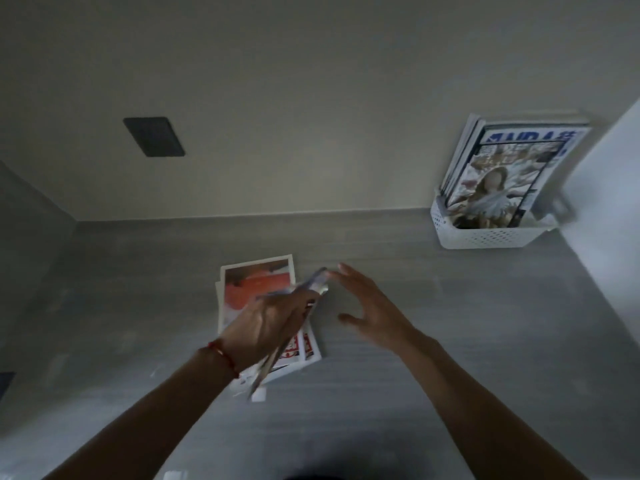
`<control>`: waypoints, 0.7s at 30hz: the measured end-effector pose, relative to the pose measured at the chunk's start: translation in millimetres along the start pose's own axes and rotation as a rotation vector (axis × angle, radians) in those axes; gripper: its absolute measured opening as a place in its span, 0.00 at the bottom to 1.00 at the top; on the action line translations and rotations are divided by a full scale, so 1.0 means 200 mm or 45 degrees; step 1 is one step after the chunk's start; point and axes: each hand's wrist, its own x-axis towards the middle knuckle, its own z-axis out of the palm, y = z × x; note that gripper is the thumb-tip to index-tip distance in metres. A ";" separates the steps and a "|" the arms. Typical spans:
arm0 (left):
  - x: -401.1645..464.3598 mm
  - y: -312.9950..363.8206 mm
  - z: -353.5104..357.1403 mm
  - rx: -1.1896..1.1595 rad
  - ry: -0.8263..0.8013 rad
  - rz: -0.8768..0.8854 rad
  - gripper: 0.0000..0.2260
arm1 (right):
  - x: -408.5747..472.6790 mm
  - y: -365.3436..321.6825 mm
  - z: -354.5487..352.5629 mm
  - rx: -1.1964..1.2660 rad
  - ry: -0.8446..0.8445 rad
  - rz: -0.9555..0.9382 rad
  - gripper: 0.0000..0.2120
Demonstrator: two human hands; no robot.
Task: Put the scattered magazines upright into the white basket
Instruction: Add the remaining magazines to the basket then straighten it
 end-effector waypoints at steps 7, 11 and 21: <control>0.34 0.18 -0.01 0.026 0.529 -0.314 0.10 | -0.07 0.02 -0.41 -0.152 0.309 0.087 0.06; 0.48 0.43 0.22 -0.927 0.443 -1.161 0.22 | -0.18 0.01 -0.47 -0.350 0.585 0.036 0.07; 0.81 0.65 0.48 -1.338 0.019 -0.978 0.13 | -0.39 0.27 -0.64 0.052 0.746 0.183 0.15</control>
